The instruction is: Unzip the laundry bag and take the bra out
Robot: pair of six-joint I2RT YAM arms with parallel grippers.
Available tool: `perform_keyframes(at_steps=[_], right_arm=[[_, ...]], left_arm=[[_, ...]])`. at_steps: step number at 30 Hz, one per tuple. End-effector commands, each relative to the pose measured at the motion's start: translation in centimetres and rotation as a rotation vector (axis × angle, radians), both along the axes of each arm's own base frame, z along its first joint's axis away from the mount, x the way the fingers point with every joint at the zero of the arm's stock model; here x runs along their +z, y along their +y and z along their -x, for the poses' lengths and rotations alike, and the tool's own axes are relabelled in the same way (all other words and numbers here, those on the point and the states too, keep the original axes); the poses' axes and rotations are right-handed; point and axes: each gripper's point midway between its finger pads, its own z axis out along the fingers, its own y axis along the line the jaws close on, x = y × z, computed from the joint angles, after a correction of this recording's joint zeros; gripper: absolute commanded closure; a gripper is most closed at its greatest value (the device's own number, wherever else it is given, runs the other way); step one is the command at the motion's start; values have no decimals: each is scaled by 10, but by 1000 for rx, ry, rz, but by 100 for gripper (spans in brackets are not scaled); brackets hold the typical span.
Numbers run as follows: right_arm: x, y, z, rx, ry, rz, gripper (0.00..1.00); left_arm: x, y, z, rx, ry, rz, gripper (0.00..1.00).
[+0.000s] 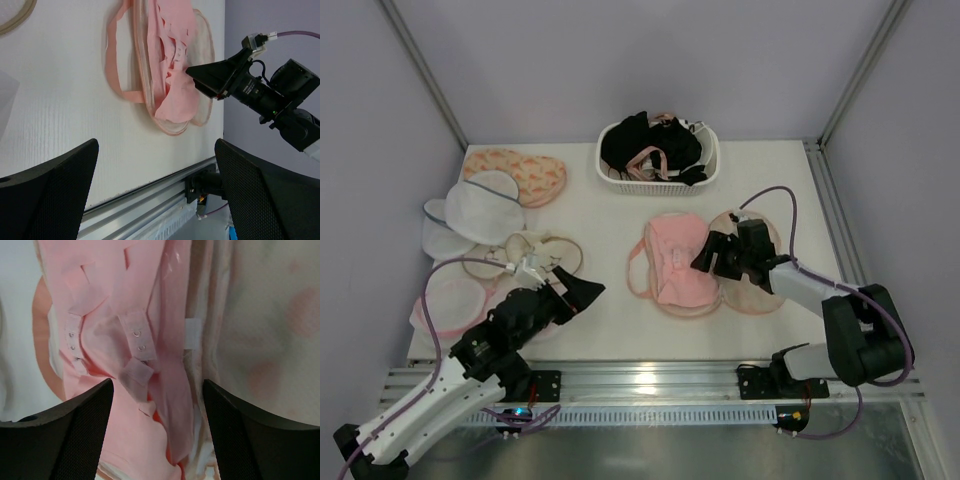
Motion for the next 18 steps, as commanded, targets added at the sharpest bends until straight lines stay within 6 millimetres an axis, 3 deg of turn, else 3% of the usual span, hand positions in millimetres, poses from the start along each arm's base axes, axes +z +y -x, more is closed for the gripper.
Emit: perform_keyframes(at_steps=[1,3,10,18], right_arm=[[47,39,-33,140,-194,-236,25],[49,44,-36,164,-201,-281,25],[31,47,-39,169,-140,-335,29],[43,42,-30,173,-177,-308,32]], left_arm=[[17,6,-1,16,-40,7,1],[18,8,0,20,-44,6,1],[13,9,-1,25,-39,-9,0],[10,10,-2,32,-36,-18,1]])
